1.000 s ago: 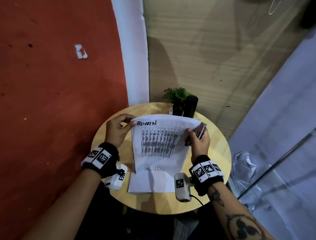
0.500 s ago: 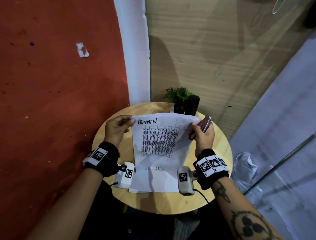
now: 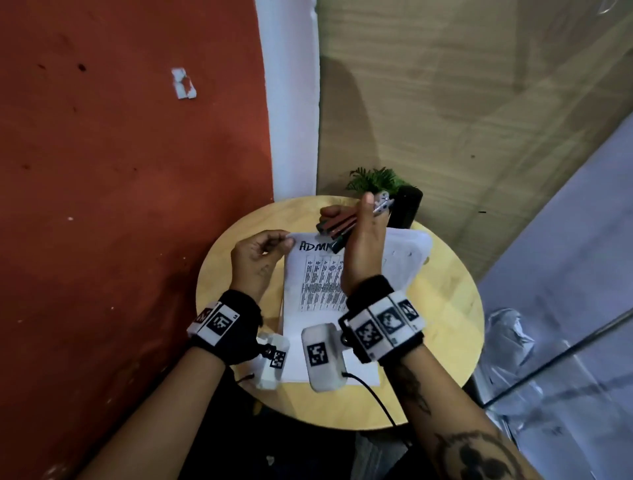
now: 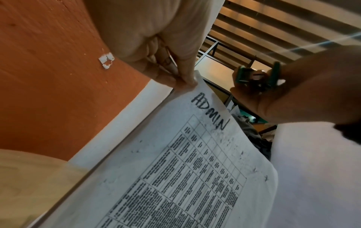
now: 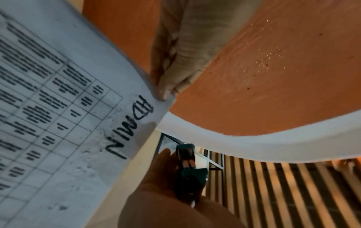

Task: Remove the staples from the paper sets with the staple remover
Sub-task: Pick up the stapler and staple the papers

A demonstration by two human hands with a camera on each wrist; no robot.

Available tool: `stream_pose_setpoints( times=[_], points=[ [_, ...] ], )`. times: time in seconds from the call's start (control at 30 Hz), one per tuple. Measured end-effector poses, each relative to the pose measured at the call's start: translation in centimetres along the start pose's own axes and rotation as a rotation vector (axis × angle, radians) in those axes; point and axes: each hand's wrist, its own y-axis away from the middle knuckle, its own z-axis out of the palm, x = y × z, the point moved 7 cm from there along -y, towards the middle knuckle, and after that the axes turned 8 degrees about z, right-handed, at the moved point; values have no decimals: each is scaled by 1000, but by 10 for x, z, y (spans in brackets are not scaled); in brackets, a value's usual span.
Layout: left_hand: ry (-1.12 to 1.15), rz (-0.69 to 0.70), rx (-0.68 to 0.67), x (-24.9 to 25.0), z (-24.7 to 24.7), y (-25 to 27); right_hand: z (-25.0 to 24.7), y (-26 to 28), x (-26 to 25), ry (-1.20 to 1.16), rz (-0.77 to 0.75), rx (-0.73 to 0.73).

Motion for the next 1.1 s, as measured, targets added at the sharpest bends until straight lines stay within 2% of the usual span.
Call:
stream_pose_setpoints(
  times=[0.07,0.13,0.3,0.37,0.43,0.6,0.73,0.83,0.97,1.1],
  points=[
    [-12,22,-12,5,0,1,13,5,-3,61,-115,5],
    [-13,33,-19,8,-1,1,17,6,-6,20,-121,-4],
    [-1,22,-19,4,-5,0,18,0,6,-97,177,-146],
    [-6,24,-13,4,-5,0,16,1,9,-149,263,-217],
    [-9,33,-10,5,-5,1,10,-1,14,-131,332,-227],
    [2,22,-10,5,-3,1,-1,-8,12,-33,276,-92],
    [13,3,2,3,-4,1,18,-9,11,-144,350,-155],
    [17,0,13,2,-5,0,30,-3,4,-45,159,-117],
    [22,1,27,5,-4,3,35,1,-1,323,-212,0],
    [-12,9,42,5,-6,5,40,1,3,677,-405,128]
  ],
)
